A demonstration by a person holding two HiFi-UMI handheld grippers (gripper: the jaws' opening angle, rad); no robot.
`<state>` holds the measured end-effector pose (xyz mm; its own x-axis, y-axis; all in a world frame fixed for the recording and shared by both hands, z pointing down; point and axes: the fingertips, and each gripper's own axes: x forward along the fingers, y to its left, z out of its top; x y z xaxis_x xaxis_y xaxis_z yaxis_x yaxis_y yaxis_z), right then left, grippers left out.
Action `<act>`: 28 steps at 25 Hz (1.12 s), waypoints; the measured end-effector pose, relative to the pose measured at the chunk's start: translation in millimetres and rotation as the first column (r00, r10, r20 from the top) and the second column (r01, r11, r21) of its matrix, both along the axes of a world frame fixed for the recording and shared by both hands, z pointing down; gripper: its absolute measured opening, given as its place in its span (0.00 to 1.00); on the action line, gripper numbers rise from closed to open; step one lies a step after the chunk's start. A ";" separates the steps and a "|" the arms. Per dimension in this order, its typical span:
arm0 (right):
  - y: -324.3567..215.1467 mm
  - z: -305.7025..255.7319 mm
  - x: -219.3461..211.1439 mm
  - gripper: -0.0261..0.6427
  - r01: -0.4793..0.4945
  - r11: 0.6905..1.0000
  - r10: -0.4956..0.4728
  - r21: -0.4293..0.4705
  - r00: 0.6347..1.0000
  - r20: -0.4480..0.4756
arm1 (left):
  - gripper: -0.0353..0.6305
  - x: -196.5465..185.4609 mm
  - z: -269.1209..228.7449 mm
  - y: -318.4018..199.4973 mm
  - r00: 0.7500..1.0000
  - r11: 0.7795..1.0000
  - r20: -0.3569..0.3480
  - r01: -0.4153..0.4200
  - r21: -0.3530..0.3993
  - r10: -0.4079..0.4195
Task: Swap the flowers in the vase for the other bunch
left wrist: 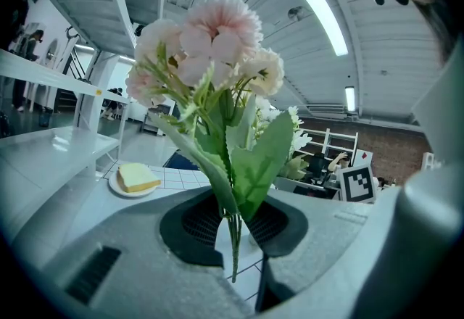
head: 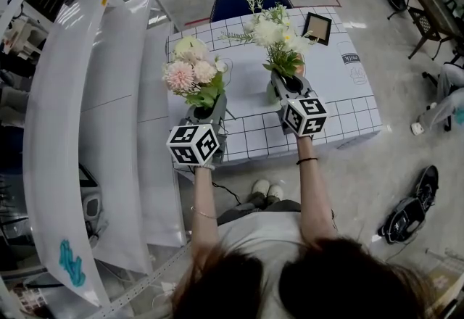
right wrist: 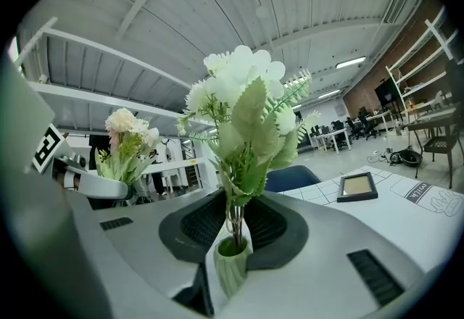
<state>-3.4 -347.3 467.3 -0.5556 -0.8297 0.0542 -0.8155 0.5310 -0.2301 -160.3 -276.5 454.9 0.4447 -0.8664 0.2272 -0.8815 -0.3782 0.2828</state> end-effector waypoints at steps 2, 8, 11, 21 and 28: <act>0.6 2.0 0.5 0.14 -0.002 1.000 0.002 0.000 1.000 -0.008 | 0.16 0.2 0.7 -0.4 1.000 1.000 -0.001 -0.002 -0.001 0.002; 4.1 7.9 1.5 0.14 0.002 1.000 -0.002 -0.009 1.000 -0.020 | 0.16 2.8 2.1 -1.2 1.000 1.000 -0.006 -0.012 -0.005 0.012; 5.4 9.5 2.2 0.14 0.001 1.000 -0.001 -0.018 1.000 -0.029 | 0.16 5.9 2.4 -1.0 1.000 1.000 -0.009 -0.020 -0.007 0.020; 8.0 14.4 1.8 0.14 0.001 0.999 -0.003 -0.044 0.999 -0.042 | 0.16 5.6 6.8 3.5 1.000 1.000 -0.016 -0.014 -0.017 0.014; 10.9 21.8 -1.2 0.17 0.006 0.997 -0.012 -0.081 0.998 -0.069 | 0.16 0.6 8.4 7.9 1.000 1.000 -0.019 0.001 -0.017 -0.001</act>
<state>-4.7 -336.4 489.1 -0.5556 -0.8160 0.1595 -0.8262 0.5204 -0.2157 -159.7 -268.6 463.3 0.4483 -0.8628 0.2338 -0.8762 -0.3724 0.3060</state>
